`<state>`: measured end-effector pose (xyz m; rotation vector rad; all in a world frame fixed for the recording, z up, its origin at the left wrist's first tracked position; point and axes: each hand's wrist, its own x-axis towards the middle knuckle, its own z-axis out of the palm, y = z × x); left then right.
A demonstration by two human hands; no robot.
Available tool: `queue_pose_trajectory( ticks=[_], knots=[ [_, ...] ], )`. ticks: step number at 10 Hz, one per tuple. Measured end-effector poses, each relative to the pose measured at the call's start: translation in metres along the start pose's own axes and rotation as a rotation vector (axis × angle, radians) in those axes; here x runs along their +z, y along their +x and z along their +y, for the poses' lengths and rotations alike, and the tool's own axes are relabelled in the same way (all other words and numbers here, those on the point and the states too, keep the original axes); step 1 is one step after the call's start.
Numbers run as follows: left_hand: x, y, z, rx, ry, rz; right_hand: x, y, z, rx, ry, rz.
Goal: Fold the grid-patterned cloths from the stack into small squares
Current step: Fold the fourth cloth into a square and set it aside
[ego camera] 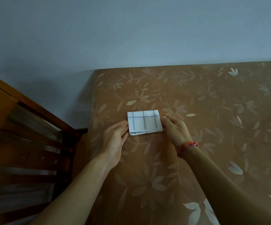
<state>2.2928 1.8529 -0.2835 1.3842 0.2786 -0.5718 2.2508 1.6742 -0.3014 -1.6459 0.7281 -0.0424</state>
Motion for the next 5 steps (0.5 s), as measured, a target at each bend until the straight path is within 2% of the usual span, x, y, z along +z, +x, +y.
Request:
queue_pose_trajectory(
  ticks=[2, 3, 4, 5],
  knots=[
    [0.001, -0.011, 0.006, 0.053, 0.096, 0.019, -0.007, -0.012, -0.004, -0.026, -0.042, -0.026],
    [-0.013, -0.022, 0.002, 0.119, 0.333, 0.073, -0.020, -0.035, 0.003, -0.059, -0.168, 0.008],
    [-0.030, -0.049, -0.004, 0.240, 0.719, 0.085, -0.036, -0.067, 0.012, -0.120, -0.420, -0.012],
    [-0.041, -0.082, -0.007, 0.364, 0.901, 0.101, -0.052, -0.092, 0.017, -0.183, -0.541, 0.022]
  ],
)
